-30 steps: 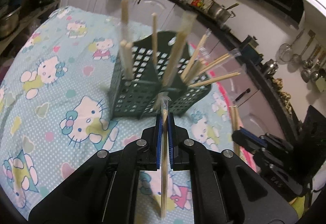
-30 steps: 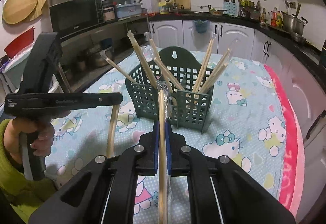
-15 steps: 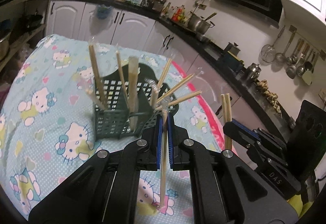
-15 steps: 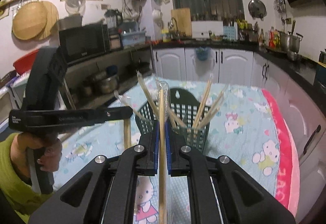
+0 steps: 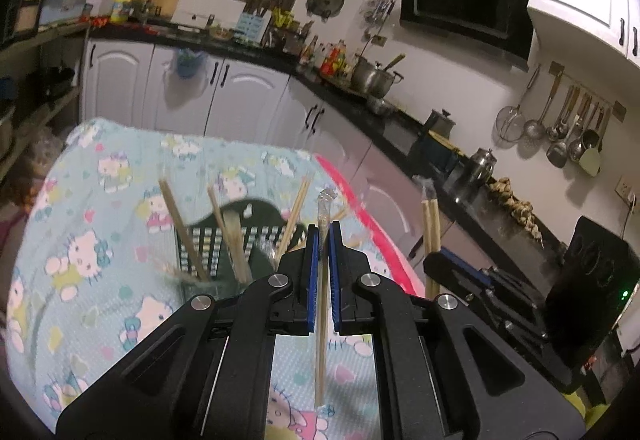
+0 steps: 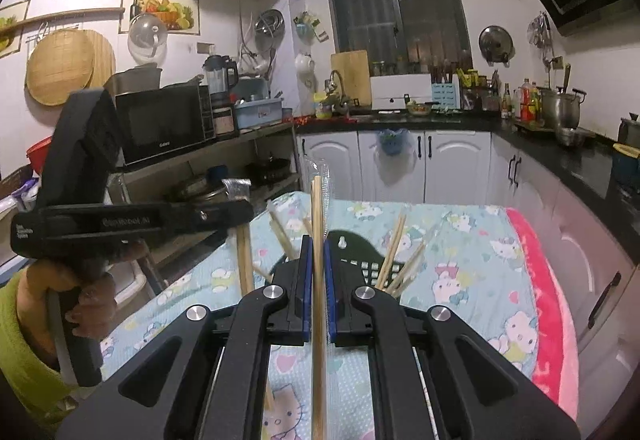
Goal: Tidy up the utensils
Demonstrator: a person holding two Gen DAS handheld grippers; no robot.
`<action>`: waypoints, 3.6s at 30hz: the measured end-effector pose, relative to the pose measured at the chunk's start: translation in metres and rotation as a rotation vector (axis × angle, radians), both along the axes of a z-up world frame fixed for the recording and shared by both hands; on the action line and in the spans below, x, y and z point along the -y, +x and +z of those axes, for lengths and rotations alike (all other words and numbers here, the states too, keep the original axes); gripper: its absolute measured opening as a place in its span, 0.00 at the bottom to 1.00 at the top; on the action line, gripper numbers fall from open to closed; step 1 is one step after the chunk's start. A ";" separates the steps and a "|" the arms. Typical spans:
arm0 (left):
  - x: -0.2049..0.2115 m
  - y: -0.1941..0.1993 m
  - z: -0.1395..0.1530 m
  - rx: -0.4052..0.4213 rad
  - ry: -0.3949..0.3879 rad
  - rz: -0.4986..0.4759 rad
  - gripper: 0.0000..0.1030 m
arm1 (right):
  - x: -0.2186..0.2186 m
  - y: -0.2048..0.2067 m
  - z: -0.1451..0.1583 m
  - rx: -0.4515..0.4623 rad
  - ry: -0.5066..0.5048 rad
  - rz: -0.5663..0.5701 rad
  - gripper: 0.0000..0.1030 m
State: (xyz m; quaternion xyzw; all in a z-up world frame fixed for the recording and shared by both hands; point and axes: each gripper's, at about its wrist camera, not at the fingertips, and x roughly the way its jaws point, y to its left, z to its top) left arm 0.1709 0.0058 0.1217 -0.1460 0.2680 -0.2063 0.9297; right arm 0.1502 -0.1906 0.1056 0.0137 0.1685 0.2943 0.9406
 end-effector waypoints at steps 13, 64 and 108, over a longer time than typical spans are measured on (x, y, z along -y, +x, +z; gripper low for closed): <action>-0.010 0.006 0.061 0.125 0.014 0.047 0.02 | -0.005 0.018 0.035 0.064 0.024 -0.011 0.06; -0.053 0.072 0.012 0.281 0.111 0.272 0.03 | -0.045 0.136 -0.003 0.298 0.191 -0.185 0.06; -0.063 -0.029 -0.030 0.090 0.044 0.227 0.90 | -0.005 0.028 -0.020 0.085 0.103 -0.092 0.61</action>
